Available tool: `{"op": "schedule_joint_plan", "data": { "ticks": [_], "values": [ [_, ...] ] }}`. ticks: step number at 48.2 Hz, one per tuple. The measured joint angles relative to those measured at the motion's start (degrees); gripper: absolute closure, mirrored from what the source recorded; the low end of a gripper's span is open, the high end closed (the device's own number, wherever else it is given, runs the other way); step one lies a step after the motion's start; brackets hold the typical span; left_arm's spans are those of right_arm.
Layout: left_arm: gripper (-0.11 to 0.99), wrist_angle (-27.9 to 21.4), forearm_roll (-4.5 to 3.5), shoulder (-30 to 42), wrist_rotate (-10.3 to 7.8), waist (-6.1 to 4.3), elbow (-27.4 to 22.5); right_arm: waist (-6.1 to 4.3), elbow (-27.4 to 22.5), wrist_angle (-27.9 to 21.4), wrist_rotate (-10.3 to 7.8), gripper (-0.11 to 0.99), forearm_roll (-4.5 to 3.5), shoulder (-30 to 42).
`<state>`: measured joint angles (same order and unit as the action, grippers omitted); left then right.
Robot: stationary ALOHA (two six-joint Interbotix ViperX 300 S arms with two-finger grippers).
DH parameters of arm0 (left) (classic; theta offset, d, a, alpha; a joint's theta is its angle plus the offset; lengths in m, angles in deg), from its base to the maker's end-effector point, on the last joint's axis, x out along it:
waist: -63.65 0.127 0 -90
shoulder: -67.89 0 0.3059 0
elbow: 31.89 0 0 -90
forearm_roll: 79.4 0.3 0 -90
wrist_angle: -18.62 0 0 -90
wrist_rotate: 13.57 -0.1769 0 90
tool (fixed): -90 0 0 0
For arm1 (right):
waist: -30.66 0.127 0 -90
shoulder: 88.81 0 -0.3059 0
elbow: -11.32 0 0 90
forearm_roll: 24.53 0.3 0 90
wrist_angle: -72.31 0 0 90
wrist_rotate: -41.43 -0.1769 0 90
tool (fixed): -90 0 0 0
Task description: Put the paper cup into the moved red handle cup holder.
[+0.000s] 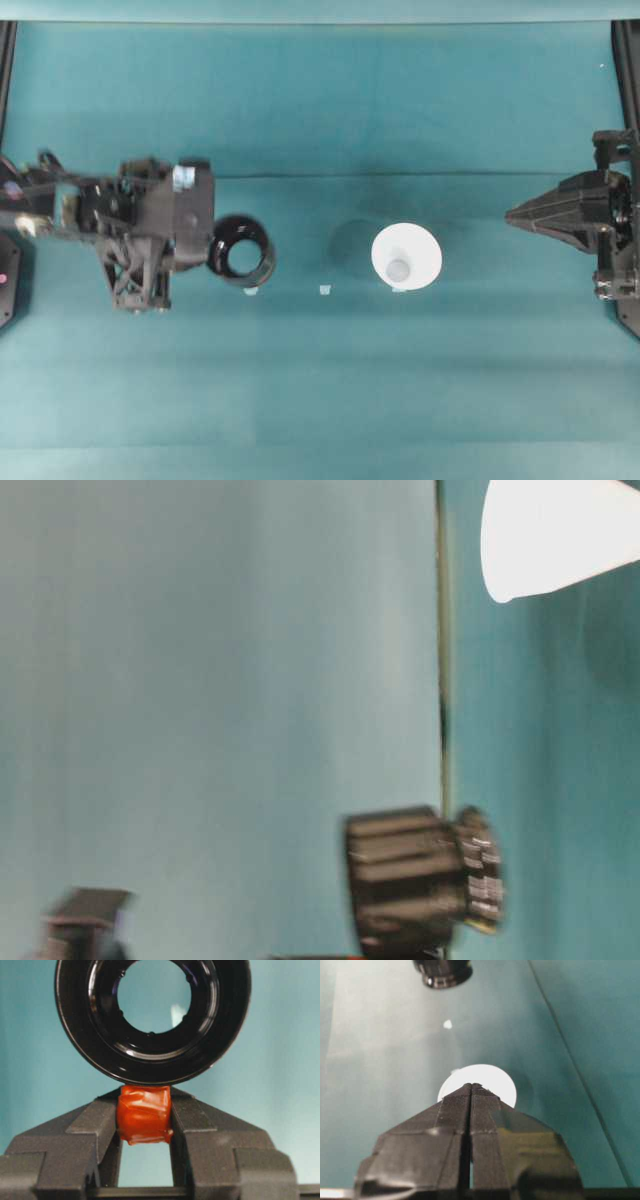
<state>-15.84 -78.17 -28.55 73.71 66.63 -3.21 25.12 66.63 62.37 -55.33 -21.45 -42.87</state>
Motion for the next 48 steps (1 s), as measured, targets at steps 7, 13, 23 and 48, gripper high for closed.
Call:
{"op": "schedule_joint_plan", "data": {
  "ticks": [7,13,23,48],
  "values": [
    [0.61,-2.99,0.00,0.70,-0.70,0.00,-3.43,0.00,0.00,-0.26,0.00,0.99,0.00,-0.09],
    [0.61,-3.16,0.00,3.08,-0.70,-0.09,-5.98,-0.09,0.00,-0.35,0.00,0.99,-0.09,0.00],
    [0.61,-2.90,0.00,9.76,-0.70,-0.09,-12.04,-0.09,0.00,-0.26,0.00,0.99,0.00,0.00],
    [0.61,0.53,0.00,21.45,-0.62,-0.18,-16.79,0.00,0.00,-0.26,0.00,0.99,-0.09,-0.09]
  ]
}}
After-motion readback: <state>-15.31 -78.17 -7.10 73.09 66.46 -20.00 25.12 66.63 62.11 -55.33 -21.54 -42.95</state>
